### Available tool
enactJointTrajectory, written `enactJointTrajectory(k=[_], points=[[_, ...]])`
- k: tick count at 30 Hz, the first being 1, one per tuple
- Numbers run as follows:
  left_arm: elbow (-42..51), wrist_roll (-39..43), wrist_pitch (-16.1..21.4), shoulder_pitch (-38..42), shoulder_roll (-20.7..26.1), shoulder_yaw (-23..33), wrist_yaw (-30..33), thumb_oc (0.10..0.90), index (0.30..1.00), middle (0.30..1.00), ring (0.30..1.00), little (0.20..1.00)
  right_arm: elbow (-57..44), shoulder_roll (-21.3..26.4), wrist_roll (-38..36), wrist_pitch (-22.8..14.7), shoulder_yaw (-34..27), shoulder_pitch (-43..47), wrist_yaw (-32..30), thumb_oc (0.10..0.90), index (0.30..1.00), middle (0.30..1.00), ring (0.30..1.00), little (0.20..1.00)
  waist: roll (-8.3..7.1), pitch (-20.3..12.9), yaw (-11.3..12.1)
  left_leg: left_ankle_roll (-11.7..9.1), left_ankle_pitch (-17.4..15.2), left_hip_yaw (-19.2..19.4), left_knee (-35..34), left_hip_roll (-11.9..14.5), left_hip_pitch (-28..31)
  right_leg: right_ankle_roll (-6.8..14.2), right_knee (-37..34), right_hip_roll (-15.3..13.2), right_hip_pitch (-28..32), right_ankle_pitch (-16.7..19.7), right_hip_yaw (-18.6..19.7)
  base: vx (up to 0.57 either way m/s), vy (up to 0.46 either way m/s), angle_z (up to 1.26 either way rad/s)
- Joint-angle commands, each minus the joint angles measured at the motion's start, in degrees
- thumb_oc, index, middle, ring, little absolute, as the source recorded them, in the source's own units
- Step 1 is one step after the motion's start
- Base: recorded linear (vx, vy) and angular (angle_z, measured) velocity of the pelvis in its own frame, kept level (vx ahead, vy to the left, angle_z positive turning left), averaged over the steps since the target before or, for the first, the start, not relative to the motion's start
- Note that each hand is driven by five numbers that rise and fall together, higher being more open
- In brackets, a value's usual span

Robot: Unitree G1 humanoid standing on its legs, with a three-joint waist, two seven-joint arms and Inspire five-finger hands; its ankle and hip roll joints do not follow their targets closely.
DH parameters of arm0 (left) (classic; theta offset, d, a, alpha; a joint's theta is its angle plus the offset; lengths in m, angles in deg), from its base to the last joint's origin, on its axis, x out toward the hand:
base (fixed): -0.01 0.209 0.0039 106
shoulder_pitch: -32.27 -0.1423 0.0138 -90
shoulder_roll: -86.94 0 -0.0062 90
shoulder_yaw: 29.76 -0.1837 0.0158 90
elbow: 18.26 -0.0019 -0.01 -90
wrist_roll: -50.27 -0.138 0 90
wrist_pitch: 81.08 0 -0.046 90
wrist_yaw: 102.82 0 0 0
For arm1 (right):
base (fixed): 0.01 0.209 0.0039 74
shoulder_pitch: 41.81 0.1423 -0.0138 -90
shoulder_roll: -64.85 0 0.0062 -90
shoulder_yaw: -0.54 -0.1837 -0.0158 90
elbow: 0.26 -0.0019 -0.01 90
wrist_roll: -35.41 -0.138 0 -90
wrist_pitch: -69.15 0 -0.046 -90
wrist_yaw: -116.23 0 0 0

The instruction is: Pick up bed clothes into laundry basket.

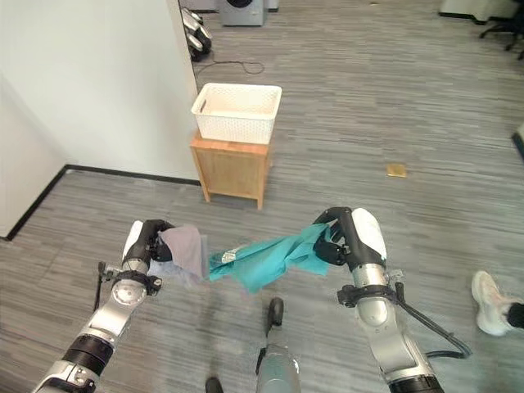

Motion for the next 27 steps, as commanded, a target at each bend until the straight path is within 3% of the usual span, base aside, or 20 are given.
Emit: enactJointTrajectory(k=[1,2,3,4,6,7,8,9,11,12,13,14,16,18,20,21,22,25,27], points=[[7.74,-2.1,7.34,7.13,-0.14,-0.07,0.96,0.4,0.3,0.3,0.3,0.3,-3.45,3.24,3.18,-2.73,-5.74,4.74,-4.45,0.4,0.3,0.3,0.3,0.3,0.89,-3.87,-4.0,-3.65,-11.88,2.59,5.9,4.74,6.65,-2.04,-0.65,5.05,2.74,-3.2,1.95,0.63,-0.289,0.55],[7.29,-1.57,7.45,6.81,-1.09,-0.49,1.24,0.4,0.3,0.3,0.3,0.3,-3.33,3.84,2.96,-3.05,-5.39,4.97,-4.38,0.4,0.3,0.3,0.3,0.3,1.56,-4.13,-4.68,-4.66,-8.12,2.62,14.05,6.79,5.6,-3.05,-0.65,5.7,5.01,-2.28,2.31,0.58,-0.334,0.81],[6.59,-0.39,7.29,6.73,-1.79,-0.85,1.53,0.4,0.3,0.3,0.3,0.3,-3.25,4.75,2.7,-3.24,-5.29,5.36,-4.24,0.4,0.3,0.3,0.3,0.3,2.0,-4.03,-4.84,-5.65,-2.2,3.09,24.4,9.85,2.37,-4.93,-0.65,6.43,7.46,-2.37,2.07,0.58,-0.441,0.84],[6.15,0.32,6.97,6.51,-2.47,-1.45,1.39,0.4,0.3,0.3,0.3,0.3,-3.18,5.7,2.25,-3.31,-4.75,6.43,-4.49,0.4,0.3,0.3,0.3,0.3,2.25,-3.75,-4.41,-7.59,6.28,1.72,37.35,12.82,-2.79,-7.95,-0.65,7.81,10.17,-3.52,1.86,0.53,-0.446,0.41],[7.65,1.54,7.57,4.67,-2.59,-1.91,1.2,0.4,0.3,0.3,0.3,0.3,-4.27,7.62,1.22,-3.92,-5.61,7.23,-4.99,0.4,0.3,0.3,0.3,0.3,1.1,-2.95,-1.74,-7.09,6.7,-2.05,53.06,10.7,-12.4,-9.79,-0.65,8.49,15.0,-6.31,3.49,0.5,-0.353,-0.27],[8.59,2.12,7.83,4.56,-2.45,-2.29,0.95,0.4,0.3,0.3,0.3,0.3,-4.93,8.43,0.9,-4.23,-6.05,7.6,-5.06,0.4,0.3,0.3,0.3,0.3,0.44,-2.57,-1.1,-6.54,5.2,-2.15,55.55,10.74,-16.48,-10.09,-0.65,8.59,16.7,-7.33,4.26,0.57,-0.227,-0.48],[9.61,2.16,8.04,4.58,-2.53,-2.53,0.49,0.4,0.3,0.3,0.3,0.3,-6.06,11.41,3.29,-4.37,-6.45,10.15,-6.6,0.4,0.3,0.3,0.3,0.3,-0.05,-1.91,0.86,-6.12,1.72,-0.67,52.39,11.38,-22.01,-9.55,-0.65,8.21,19.72,-9.47,5.45,0.39,-0.117,-0.48],[9.64,2.14,8.01,4.64,-2.58,-2.46,0.48,0.4,0.3,0.3,0.3,0.3,-5.98,11.47,3.33,-4.36,-6.38,10.29,-6.67,0.4,0.3,0.3,0.3,0.3,-0.21,-1.94,0.99,-5.94,1.94,-0.33,52.12,11.14,-21.99,-9.5,-0.65,7.93,19.52,-9.33,5.66,0.44,-0.038,-0.28],[10.28,2.05,8.3,4.45,-2.95,-2.74,0.54,0.4,0.3,0.3,0.3,0.3,-7.9,14.57,7.03,-5.13,-6.73,12.75,-8.41,0.4,0.3,0.3,0.3,0.3,0.46,-2.28,1.91,-4.97,-0.08,2.87,38.97,11.88,-23.42,-8.42,-0.65,7.93,22.23,-11.42,5.94,0.41,0.091,-0.59],[10.2,1.89,8.32,4.31,-3.4,-3.12,0.77,0.4,0.3,0.3,0.3,0.3,-8.28,16.29,8.44,-5.41,-6.81,13.72,-9.3,0.4,0.3,0.3,0.3,0.3,0.62,-2.7,2.07,-4.31,0.5,5.09,28.17,10.24,-22.58,-7.64,-0.65,7.21,23.03,-11.96,6.0,0.46,0.198,-0.86],[9.74,1.55,8.34,4.34,-3.78,-3.54,0.86,0.4,0.3,0.3,0.3,0.3,-9.13,17.57,9.46,-5.46,-6.63,14.49,-9.74,0.4,0.3,0.3,0.3,0.3,1.27,-3.13,2.17,-4.56,3.25,7.07,17.83,9.71,-21.96,-7.18,-0.65,7.32,24.29,-12.75,5.75,0.47,0.225,-0.57],[9.43,0.99,8.07,4.52,-3.76,-3.68,0.79,0.4,0.3,0.3,0.3,0.3,-10.45,18.93,10.34,-5.26,-6.99,15.16,-9.71,0.4,0.3,0.3,0.3,0.3,2.0,-3.45,2.3,-5.37,6.53,9.49,11.36,11.45,-23.41,-6.85,-0.65,7.83,26.06,-14.14,5.16,0.46,0.161,-0.34],[8.5,0.2,7.7,5.82,-4.23,-3.94,1.16,0.4,0.3,0.3,0.3,0.3,-15.23,22.36,13.48,-4.55,-9.82,15.79,-10.34,0.4,0.3,0.3,0.3,0.3,1.79,-3.93,1.76,-5.95,10.39,14.04,2.76,12.75,-22.14,-7.03,-0.65,6.81,29.52,-15.92,3.18,0.48,0.053,-0.13],[8.35,0.02,7.06,5.85,-3.81,-3.54,1.79,0.4,0.3,0.3,0.3,0.3,-17.99,25.29,16.54,-4.56,-9.79,18.12,-10.47,0.4,0.3,0.3,0.3,0.3,1.78,-5.44,2.76,-5.43,10.5,13.92,4.18,11.52,-20.31,-6.01,-0.65,6.21,33.34,-14.98,2.54,0.59,0.008,-0.2],[8.64,0.19,6.94,4.54,-3.74,-4.26,1.6,0.4,0.3,0.3,0.3,0.3,-18.71,27.09,16.76,-4.78,-7.75,22.62,-10.06,0.4,0.3,0.3,0.3,0.3,1.69,-7.15,3.55,-3.31,8.92,14.26,2.31,9.21,-16.6,-4.85,4.32,4.64,34.01,-14.88,2.22,0.5,0.093,-0.28],[8.72,0.1,6.62,4.13,-3.78,-4.82,2.02,0.4,0.3,0.3,0.3,0.3,-18.2,27.81,16.48,-4.53,-5.23,26.63,-10.2,0.4,0.3,0.3,0.3,0.3,1.91,-7.66,3.44,-2.18,7.82,15.46,1.01,8.12,-13.97,-3.43,9.63,3.05,32.55,-13.88,2.02,0.51,0.201,-0.4],[8.58,-0.86,6.25,3.95,-3.44,-5.8,2.58,0.4,0.3,0.3,0.3,0.3,-17.28,29.22,15.57,-3.99,-0.94,33.72,-10.84,0.4,0.3,0.3,0.3,0.3,1.94,-7.08,2.91,-0.91,6.04,15.41,0.56,7.28,-10.99,-1.04,21.04,0.56,27.52,-10.31,2.78,0.33,0.172,-0.38],[8.14,-1.36,6.34,5.27,-2.57,-6.19,2.98,0.4,0.3,0.3,0.3,0.3,-15.62,32.59,15.06,-4.0,5.45,43.55,-10.66,0.4,0.3,0.3,0.3,0.3,1.3,-6.27,2.85,-0.87,4.09,15.17,0.56,7.84,-9.29,-1.11,24.85,-2.09,21.52,-9.77,2.2,0.16,0.031,-0.27],[7.89,-1.32,6.82,7.41,-2.76,-5.87,2.71,0.4,0.3,0.3,0.3,0.3,-14.09,34.86,13.59,-3.82,9.37,50.19,-11.03,0.4,0.3,0.3,0.3,0.3,1.09,-5.97,2.52,-1.69,3.22,13.87,0.56,8.61,-9.2,-2.37,19.59,-1.81,18.23,-11.62,0.96,0.08,-0.129,0.15]])
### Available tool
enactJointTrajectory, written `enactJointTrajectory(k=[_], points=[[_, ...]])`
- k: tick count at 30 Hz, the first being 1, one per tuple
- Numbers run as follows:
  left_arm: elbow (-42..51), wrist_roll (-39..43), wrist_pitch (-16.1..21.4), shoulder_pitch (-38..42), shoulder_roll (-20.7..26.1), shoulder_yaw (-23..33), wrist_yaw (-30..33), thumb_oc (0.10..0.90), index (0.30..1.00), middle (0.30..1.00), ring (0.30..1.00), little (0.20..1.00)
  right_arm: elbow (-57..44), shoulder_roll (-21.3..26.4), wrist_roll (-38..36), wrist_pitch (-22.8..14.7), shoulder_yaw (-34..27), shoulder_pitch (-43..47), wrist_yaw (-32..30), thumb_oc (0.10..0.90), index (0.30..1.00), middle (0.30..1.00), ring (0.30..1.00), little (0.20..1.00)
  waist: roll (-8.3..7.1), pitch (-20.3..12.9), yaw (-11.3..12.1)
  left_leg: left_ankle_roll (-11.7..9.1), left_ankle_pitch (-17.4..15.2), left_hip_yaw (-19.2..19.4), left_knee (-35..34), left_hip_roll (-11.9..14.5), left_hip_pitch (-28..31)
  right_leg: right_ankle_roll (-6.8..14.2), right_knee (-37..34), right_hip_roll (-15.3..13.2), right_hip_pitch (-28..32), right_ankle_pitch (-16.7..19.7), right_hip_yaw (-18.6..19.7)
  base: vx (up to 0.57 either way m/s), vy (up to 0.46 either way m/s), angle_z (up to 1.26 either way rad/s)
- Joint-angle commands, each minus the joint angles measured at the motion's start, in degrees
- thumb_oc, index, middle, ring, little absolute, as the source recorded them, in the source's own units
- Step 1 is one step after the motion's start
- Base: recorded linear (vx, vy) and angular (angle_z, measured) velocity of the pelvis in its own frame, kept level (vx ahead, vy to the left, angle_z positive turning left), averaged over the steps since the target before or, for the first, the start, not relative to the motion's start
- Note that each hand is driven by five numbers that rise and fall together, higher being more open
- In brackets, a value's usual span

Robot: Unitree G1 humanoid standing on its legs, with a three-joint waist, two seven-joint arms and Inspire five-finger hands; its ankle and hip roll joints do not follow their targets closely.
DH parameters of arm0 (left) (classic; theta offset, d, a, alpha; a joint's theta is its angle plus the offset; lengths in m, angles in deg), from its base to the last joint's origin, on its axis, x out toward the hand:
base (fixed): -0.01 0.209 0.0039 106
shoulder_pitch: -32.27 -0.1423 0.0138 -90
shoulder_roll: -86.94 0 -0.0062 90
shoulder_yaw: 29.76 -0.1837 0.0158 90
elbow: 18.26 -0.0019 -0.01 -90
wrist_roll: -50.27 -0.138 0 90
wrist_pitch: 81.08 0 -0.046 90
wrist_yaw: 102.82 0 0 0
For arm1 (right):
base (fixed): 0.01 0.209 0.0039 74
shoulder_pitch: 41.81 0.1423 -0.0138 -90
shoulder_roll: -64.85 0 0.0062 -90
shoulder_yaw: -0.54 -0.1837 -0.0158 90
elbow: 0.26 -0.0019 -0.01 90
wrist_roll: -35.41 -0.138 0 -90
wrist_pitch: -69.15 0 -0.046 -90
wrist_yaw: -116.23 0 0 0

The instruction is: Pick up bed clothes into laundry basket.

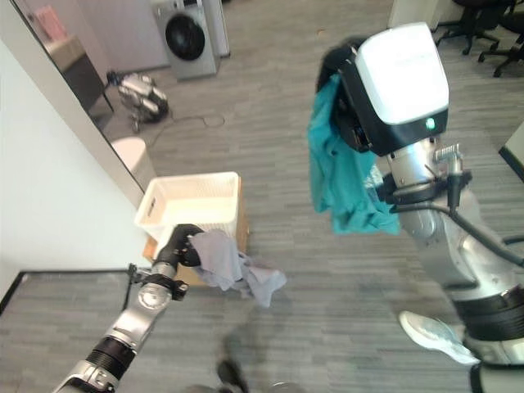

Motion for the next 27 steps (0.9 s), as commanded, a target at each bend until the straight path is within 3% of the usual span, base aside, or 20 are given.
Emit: enactJointTrajectory(k=[1,3,4,8,9,10,13,21,27], points=[[7.09,-2.4,5.92,6.68,2.68,1.61,2.31,0.4,0.3,0.3,0.3,0.3,1.62,2.7,-3.09,-1.37,0.62,18.28,-4.8,0.4,0.3,0.3,0.3,0.3,-3.13,-2.85,4.44,-11.35,-7.63,-0.5,-0.07,8.04,0.79,-0.19,-22.29,-5.45,0.08,13.38,1.27,0.07,-0.23,0.57],[7.5,-1.37,6.39,9.08,2.8,0.09,1.81,0.4,0.3,0.3,0.3,0.3,6.37,5.95,-2.94,0.83,6.28,24.77,-6.72,0.4,0.3,0.3,0.3,0.3,-4.9,-3.31,4.68,-12.19,-8.3,-3.31,-0.07,7.99,0.13,-0.6,-34.56,-2.64,0.04,14.97,3.09,0.06,-0.246,1.01],[7.53,0.11,7.08,8.71,2.66,0.58,1.22,0.4,0.3,0.3,0.3,0.3,7.27,6.04,-3.08,0.64,8.45,26.07,-4.68,0.4,0.3,0.3,0.3,0.3,-5.65,-3.79,5.55,-12.31,-8.51,-3.66,-0.07,8.08,0.21,0.04,-38.06,-2.91,1.39,15.4,2.62,0.06,-0.208,1.41],[7.93,1.45,7.95,8.75,3.19,0.1,-0.52,0.4,0.3,0.3,0.3,0.3,16.01,7.0,-0.55,2.78,20.91,38.92,-2.48,0.4,0.3,0.3,0.3,0.3,-7.14,-6.61,8.37,-13.1,-7.39,-4.11,-0.07,8.59,-0.39,0.39,-38.64,-3.11,3.38,16.88,0.73,0.09,-0.149,1.05],[7.96,1.48,7.96,8.73,2.99,0.37,-0.53,0.4,0.3,0.3,0.3,0.3,16.72,6.79,-0.69,2.67,22.54,40.56,-2.69,0.4,0.3,0.3,0.3,0.3,-6.85,-6.71,8.17,-13.13,-7.33,-4.12,-0.07,8.6,-0.53,0.36,-38.64,-3.1,3.24,16.88,0.71,0.08,-0.103,0.42],[8.55,1.68,8.65,8.29,3.55,-0.25,-1.8,0.4,0.3,0.3,0.3,0.3,25.12,6.37,-1.38,3.54,30.75,48.09,-1.64,0.4,0.3,0.3,0.3,0.3,-7.24,-7.48,8.64,-13.68,-7.2,-4.54,-0.07,9.01,-0.63,0.21,-38.64,-2.62,4.1,16.7,-0.71,0.08,-0.111,0.54],[9.25,2.51,9.03,6.93,3.61,0.1,-2.65,0.4,0.3,0.3,0.3,0.3,30.73,4.62,-2.59,4.46,37.2,54.96,-0.43,0.4,0.3,0.3,0.3,0.3,-6.68,-8.04,8.74,-14.11,-6.58,-4.6,-0.07,9.4,-1.1,0.02,-38.64,-2.52,4.17,16.72,-1.56,0.06,-0.081,0.31],[9.18,5.33,8.78,1.66,3.27,1.14,-4.92,0.4,0.3,0.3,0.3,0.3,42.32,-2.49,-3.69,7.2,37.26,59.76,-0.21,0.4,0.3,0.3,0.3,0.3,-5.93,-8.52,10.28,-14.84,-6.5,-5.25,-0.07,10.2,-1.91,-0.24,-38.64,-2.59,4.51,16.31,-3.6,0.06,-0.046,0.07],[7.8,7.12,8.24,-1.07,3.88,1.66,-5.03,0.4,0.3,0.3,0.3,0.3,47.41,-9.19,-4.07,8.01,38.41,62.03,1.38,0.4,0.3,0.3,0.3,0.3,-6.39,-7.02,12.0,-15.15,-6.33,-5.44,-0.07,11.0,-3.0,-0.51,-38.64,-2.2,3.15,16.01,-3.65,0.03,-0.004,0.05]])
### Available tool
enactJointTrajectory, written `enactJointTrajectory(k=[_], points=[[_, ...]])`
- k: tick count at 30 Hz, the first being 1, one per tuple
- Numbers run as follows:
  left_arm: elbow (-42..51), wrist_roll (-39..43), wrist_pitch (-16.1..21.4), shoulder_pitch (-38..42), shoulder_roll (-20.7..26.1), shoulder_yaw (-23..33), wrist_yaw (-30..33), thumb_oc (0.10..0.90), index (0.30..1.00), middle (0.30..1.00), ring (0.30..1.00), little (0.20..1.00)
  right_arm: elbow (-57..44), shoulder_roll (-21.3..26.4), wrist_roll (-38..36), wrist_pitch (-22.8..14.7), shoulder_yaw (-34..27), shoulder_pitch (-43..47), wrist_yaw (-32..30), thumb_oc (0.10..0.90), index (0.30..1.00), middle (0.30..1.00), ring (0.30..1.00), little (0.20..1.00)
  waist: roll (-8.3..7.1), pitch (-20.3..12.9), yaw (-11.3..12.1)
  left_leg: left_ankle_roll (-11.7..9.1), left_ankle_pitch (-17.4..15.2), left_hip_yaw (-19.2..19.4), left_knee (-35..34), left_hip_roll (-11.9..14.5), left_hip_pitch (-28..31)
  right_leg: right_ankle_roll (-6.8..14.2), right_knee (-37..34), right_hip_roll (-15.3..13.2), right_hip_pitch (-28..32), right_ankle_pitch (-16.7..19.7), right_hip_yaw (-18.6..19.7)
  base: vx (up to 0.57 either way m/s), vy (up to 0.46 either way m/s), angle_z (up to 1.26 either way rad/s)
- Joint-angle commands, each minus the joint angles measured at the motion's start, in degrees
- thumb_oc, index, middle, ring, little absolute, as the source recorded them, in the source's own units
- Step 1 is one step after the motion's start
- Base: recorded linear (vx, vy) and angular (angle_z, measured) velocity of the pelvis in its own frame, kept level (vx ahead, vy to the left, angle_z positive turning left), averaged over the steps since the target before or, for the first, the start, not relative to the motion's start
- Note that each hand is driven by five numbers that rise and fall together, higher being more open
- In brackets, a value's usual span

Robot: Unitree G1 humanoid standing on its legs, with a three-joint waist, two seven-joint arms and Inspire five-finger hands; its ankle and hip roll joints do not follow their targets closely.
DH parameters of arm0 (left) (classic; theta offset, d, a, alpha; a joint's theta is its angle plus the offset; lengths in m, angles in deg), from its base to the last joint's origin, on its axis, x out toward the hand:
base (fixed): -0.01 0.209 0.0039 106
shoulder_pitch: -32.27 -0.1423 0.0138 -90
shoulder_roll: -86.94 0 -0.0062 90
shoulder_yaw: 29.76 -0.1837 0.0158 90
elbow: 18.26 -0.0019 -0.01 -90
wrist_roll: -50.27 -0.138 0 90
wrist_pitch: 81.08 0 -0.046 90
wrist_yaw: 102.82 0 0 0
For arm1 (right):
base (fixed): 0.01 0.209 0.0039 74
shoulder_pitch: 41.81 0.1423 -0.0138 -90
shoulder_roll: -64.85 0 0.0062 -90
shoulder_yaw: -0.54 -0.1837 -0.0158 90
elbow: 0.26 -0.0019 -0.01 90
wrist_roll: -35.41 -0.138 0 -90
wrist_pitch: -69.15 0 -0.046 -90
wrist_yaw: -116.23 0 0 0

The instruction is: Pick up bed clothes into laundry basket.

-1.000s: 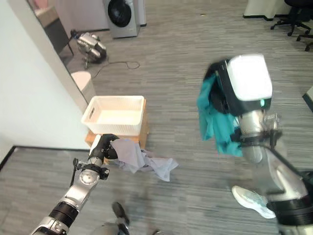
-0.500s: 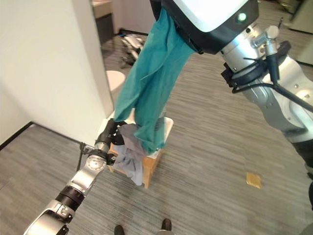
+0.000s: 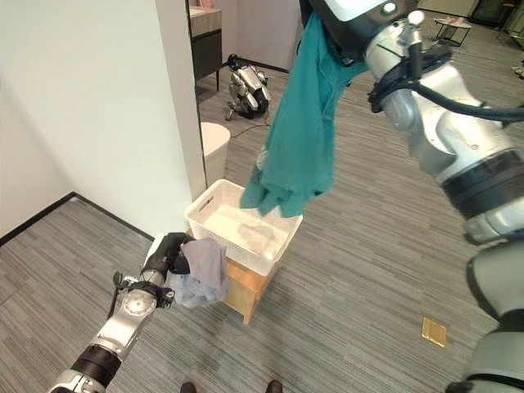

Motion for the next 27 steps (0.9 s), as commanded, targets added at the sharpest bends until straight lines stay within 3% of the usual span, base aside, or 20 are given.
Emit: enactJointTrajectory(k=[1,10,12,27], points=[[8.43,1.18,6.62,4.27,1.05,-2.26,0.54,0.4,0.3,0.3,0.3,0.3,8.02,-1.04,-1.76,4.21,0.51,15.96,-1.75,0.4,0.3,0.3,0.3,0.3,-1.22,-3.39,4.31,-4.34,-6.5,3.7,0.45,6.08,-2.03,3.33,1.01,-1.99,-0.4,-11.13,-0.7,0.0,0.0,0.0],[8.72,1.72,6.94,4.52,2.46,-1.27,2.19,0.4,0.3,0.3,0.3,0.3,11.42,-0.21,-7.48,4.88,0.39,21.77,-5.64,0.4,0.3,0.3,0.3,0.3,-2.33,2.09,5.42,-5.34,-4.84,2.63,0.45,7.69,-8.69,3.42,1.01,-1.22,-6.45,-10.51,-0.73,-0.07,-0.008,0.02],[7.87,1.97,7.05,6.41,2.23,-1.25,3.65,0.4,0.3,0.3,0.3,0.3,9.53,-0.63,-10.82,4.55,-2.8,20.52,-7.82,0.4,0.3,0.3,0.3,0.3,-2.44,3.76,5.39,-5.35,-4.61,2.35,0.45,7.72,-10.37,3.4,1.01,-1.26,-8.28,-10.24,-0.42,-0.08,0.011,-0.02],[5.6,3.77,7.45,12.28,1.42,-2.17,7.71,0.4,0.3,0.3,0.3,0.3,4.67,-2.32,-15.5,2.65,-4.31,17.25,-8.21,0.4,0.3,0.3,0.3,0.3,-4.1,10.54,6.05,-5.26,-3.43,2.73,0.45,7.64,-15.93,3.84,1.01,-2.31,-14.94,-8.04,1.06,-0.03,0.027,-0.03]])
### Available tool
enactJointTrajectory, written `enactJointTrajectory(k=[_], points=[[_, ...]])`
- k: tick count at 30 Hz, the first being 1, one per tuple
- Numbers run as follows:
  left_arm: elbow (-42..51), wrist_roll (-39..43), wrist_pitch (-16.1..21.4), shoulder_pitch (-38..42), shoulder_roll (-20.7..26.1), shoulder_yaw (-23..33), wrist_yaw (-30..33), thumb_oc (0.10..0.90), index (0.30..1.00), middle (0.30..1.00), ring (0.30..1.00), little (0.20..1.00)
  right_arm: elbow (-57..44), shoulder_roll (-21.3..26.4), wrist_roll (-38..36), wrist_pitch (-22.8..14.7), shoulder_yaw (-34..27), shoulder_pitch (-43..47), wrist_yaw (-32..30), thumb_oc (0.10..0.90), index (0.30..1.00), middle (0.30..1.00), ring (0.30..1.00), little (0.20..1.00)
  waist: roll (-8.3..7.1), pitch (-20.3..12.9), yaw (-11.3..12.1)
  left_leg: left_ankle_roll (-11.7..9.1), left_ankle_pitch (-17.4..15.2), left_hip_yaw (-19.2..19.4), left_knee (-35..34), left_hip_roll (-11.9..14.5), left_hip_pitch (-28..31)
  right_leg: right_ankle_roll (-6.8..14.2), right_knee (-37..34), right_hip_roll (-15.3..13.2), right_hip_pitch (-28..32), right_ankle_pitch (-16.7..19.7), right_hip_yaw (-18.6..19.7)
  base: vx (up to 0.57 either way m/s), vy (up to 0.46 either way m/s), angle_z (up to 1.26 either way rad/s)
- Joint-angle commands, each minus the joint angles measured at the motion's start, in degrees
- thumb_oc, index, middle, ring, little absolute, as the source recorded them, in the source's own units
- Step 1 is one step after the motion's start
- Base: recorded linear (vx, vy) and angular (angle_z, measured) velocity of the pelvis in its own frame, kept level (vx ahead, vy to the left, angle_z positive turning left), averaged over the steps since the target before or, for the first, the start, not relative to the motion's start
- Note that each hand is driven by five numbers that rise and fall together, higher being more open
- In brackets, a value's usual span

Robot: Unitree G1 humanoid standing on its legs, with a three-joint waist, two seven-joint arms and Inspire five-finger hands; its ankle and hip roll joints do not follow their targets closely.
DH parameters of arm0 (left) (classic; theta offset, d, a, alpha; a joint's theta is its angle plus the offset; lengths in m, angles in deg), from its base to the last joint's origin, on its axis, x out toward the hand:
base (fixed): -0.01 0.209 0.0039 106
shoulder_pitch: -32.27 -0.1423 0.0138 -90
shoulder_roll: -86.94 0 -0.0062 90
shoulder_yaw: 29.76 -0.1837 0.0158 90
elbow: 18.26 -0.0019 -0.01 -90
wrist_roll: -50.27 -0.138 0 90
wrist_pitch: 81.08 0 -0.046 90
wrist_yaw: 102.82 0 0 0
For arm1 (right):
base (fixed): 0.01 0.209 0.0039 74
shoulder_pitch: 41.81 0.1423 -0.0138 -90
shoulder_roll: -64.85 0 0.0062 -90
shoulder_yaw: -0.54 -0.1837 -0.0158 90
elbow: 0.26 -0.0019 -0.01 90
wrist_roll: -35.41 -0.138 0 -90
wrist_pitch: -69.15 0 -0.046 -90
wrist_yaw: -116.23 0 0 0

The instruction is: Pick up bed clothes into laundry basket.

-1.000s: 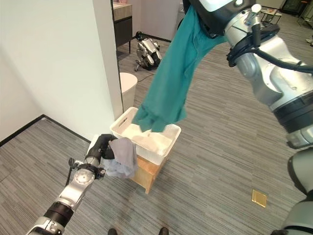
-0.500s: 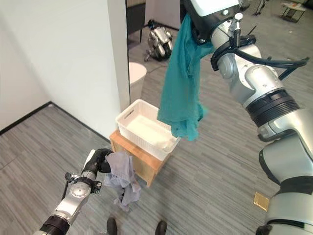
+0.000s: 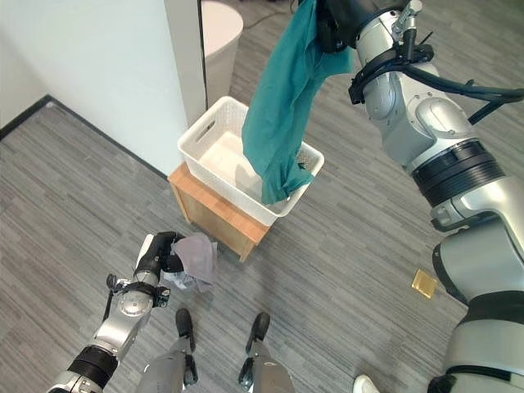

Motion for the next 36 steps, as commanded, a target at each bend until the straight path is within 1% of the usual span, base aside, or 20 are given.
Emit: enactJointTrajectory(k=[1,2,3,7,9,10,12,14,17,19,22,24,26,27,29,30,32,33,34,36], points=[[5.75,1.46,6.84,8.99,1.12,-2.65,2.41,0.4,0.3,0.3,0.3,0.3,-1.0,1.98,-2.65,0.37,-3.48,14.64,-5.46,0.4,0.3,0.3,0.3,0.3,-2.11,-0.59,2.0,-4.37,-8.58,2.3,0.09,4.83,-1.02,6.51,0.66,-5.14,0.28,-10.94,0.89,-0.03,0.046,-0.02],[5.2,1.95,6.83,9.86,0.84,-2.75,2.7,0.4,0.3,0.3,0.3,0.3,-0.98,1.6,-3.23,0.36,-3.81,13.51,-4.64,0.4,0.3,0.3,0.3,0.3,-2.28,0.4,2.22,-4.41,-8.45,2.14,0.09,4.87,-1.62,6.54,0.66,-5.18,-0.33,-10.84,1.04,-0.04,0.029,-0.02],[4.79,2.28,6.89,10.27,0.73,-2.91,2.9,0.4,0.3,0.3,0.3,0.3,-0.66,1.59,-3.44,0.63,-3.79,13.13,-4.21,0.8,0.9,0.9,0.9,0.9,-2.38,0.9,2.29,-4.47,-8.42,2.03,0.09,4.96,-2.09,6.55,0.66,-5.27,-0.64,-10.74,0.97,-0.05,0.03,-0.01],[3.98,2.75,6.73,12.93,0.81,-3.72,3.21,0.4,0.3,0.3,0.3,0.3,3.16,1.72,-5.91,1.39,-0.93,14.93,-1.82,0.8,0.9,0.9,0.9,0.9,-2.78,1.69,2.19,-4.64,-8.45,1.84,0.09,4.91,-2.88,6.75,0.66,-5.74,-1.16,-10.22,0.76,-0.01,0.009,0.04],[3.78,2.65,6.62,13.43,0.86,-3.7,3.08,0.4,0.3,0.3,0.3,0.3,4.69,1.88,-4.82,1.75,0.99,16.2,-1.45,0.8,0.9,0.9,0.9,0.9,-2.71,1.7,2.14,-4.6,-8.55,1.8,0.09,4.76,-2.78,6.85,0.66,-5.86,-1.08,-10.13,0.89,0.0,0.009,0.02],[4.03,2.2,6.32,13.79,1.2,-3.61,3.13,0.4,0.3,0.3,0.3,0.3,6.28,1.55,-3.83,2.51,2.33,17.52,-0.27,0.8,0.9,0.9,0.9,0.9,-2.66,1.45,2.04,-4.55,-8.8,1.88,0.09,4.5,-2.46,6.93,0.66,-6.04,-0.84,-9.98,0.95,0.0,0.0,0.0],[3.79,2.35,6.31,14.13,1.0,-3.13,3.34,0.4,0.3,0.3,0.3,0.3,6.87,0.72,-4.28,2.39,2.26,18.34,-0.47,0.8,0.9,0.9,0.9,0.9,-2.44,1.03,1.68,-4.42,-9.22,2.14,0.09,4.12,-1.76,7.06,0.66,-6.17,-0.39,-9.89,1.1,0.0,0.017,0.0],[3.5,2.19,6.24,13.87,1.17,-2.26,3.56,0.4,0.3,0.3,0.3,0.3,6.77,1.22,-3.82,2.27,2.32,18.38,-0.3,0.8,0.9,0.9,0.9,0.9,-2.31,0.09,1.3,-4.35,-9.67,2.36,0.09,3.74,-0.88,7.17,0.66,-6.37,0.17,-9.81,1.03,0.05,0.014,-0.01],[4.15,1.55,5.96,13.39,1.85,-0.95,3.85,0.4,0.3,0.3,0.3,0.3,6.91,3.36,-4.29,2.23,1.83,18.39,-0.52,0.8,0.9,0.9,0.9,0.9,-2.05,-1.26,0.71,-4.27,-10.24,2.76,0.09,3.32,0.36,7.3,0.66,-6.69,1.16,-9.86,0.63,0.06,-0.002,-0.01],[5.43,0.42,5.86,12.95,2.62,0.19,3.46,0.4,0.3,0.3,0.3,0.3,5.81,6.16,-3.83,2.22,1.27,17.28,-0.26,0.8,0.9,0.9,0.9,0.9,-1.82,-2.24,0.27,-4.14,-10.74,3.08,0.09,3.11,1.36,7.42,0.66,-6.84,1.86,-9.95,0.42,0.06,-0.008,0.01],[8.66,-1.86,6.07,12.02,3.5,2.47,3.77,0.4,0.3,0.3,0.3,0.3,2.35,10.61,-2.3,2.3,-1.65,13.72,-1.24,0.8,0.9,0.9,0.9,0.9,-1.1,-3.57,-0.61,-3.76,-11.66,3.45,0.09,2.8,2.75,7.7,0.66,-7.16,2.95,-10.05,0.32,0.06,-0.006,0.01],[11.5,-4.21,6.0,11.76,4.32,5.05,4.57,0.4,0.3,0.3,0.3,0.3,-1.5,14.45,-1.17,2.09,-6.88,6.95,-1.7,0.8,0.9,0.9,0.9,0.9,-0.31,-4.54,-1.5,-3.45,-12.33,3.67,0.09,2.56,3.96,7.86,0.66,-7.21,3.79,-10.15,0.51,0.09,-0.011,0.0],[14.13,-7.29,5.8,12.1,5.43,7.57,5.35,0.4,0.3,0.3,0.3,0.3,-5.12,17.69,-0.47,1.84,-15.67,-4.09,-1.91,0.8,0.9,0.9,0.9,0.9,0.66,-5.49,-2.6,-3.14,-12.9,3.57,0.09,2.33,5.0,7.92,0.66,-7.36,4.66,-10.32,0.63,0.09,-0.03,0.0],[15.88,-10.5,5.61,12.93,6.75,8.93,5.74,0.4,0.3,0.3,0.3,0.3,-6.39,18.45,0.01,1.34,-20.73,-11.38,-2.02,0.8,0.9,0.9,0.9,0.9,1.5,-6.07,-3.37,-2.95,-13.2,3.45,0.09,2.16,5.47,8.04,0.66,-7.48,5.08,-10.39,0.72,0.1,-0.033,0.03],[19.15,-13.84,5.52,12.87,9.0,10.71,4.77,0.4,0.3,0.3,0.3,0.3,-9.12,18.41,2.21,0.96,-31.82,-27.46,-0.67,0.8,0.9,0.9,0.9,0.9,1.66,-7.01,-4.14,-2.6,-13.41,3.2,0.09,1.93,6.35,7.98,0.66,-7.55,6.05,-10.45,0.48,0.08,-0.05,0.06],[20.35,-15.28,5.59,13.49,9.97,11.98,4.91,0.4,0.3,0.3,0.3,0.3,-9.53,17.25,3.11,0.65,-36.64,-35.76,0.14,0.8,0.9,0.9,0.9,0.9,2.12,-7.51,-4.83,-2.59,-13.92,3.15,0.09,1.9,6.94,8.11,0.66,-7.61,6.58,-10.78,0.6,0.08,-0.056,0.07],[21.74,-16.39,5.75,15.78,11.01,11.14,3.97,0.4,0.3,0.3,0.3,0.3,-10.03,14.44,4.7,0.42,-46.3,-51.17,2.35,0.8,0.9,0.9,0.9,0.9,1.52,-8.56,-4.77,-2.37,-13.93,2.7,0.09,1.8,7.52,8.08,0.66,-7.68,7.42,-10.85,0.29,0.06,-0.071,0.04],[21.76,-17.0,5.48,17.64,11.1,11.18,3.82,0.4,0.3,0.3,0.3,0.3,-8.9,12.26,4.87,0.51,-46.98,-55.38,3.83,0.8,0.9,0.9,0.9,0.9,1.89,-8.99,-5.3,-2.37,-14.41,2.65,0.09,1.81,8.15,8.18,0.66,-7.61,7.96,-11.18,0.33,0.05,-0.089,0.03],[21.18,-17.3,5.02,19.43,11.04,10.34,3.33,0.4,0.3,0.3,0.3,0.3,-9.16,10.49,4.54,0.47,-49.37,-60.32,5.77,0.8,0.9,0.9,0.9,0.9,1.77,-9.35,-5.41,-2.21,-14.22,2.54,0.09,1.73,8.35,8.05,0.66,-7.6,8.24,-11.11,0.33,0.06,-0.087,0.01],[19.4,-17.66,4.67,24.53,11.93,8.69,2.44,0.4,0.3,0.3,0.3,0.3,-9.22,7.42,2.7,-1.41,-49.19,-68.6,10.13,0.8,0.9,0.9,0.9,0.9,2.13,-9.78,-6.22,-2.22,-14.35,2.62,0.09,1.74,9.04,8.02,0.66,-7.47,8.65,-11.31,0.46,0.04,-0.095,-0.06]])
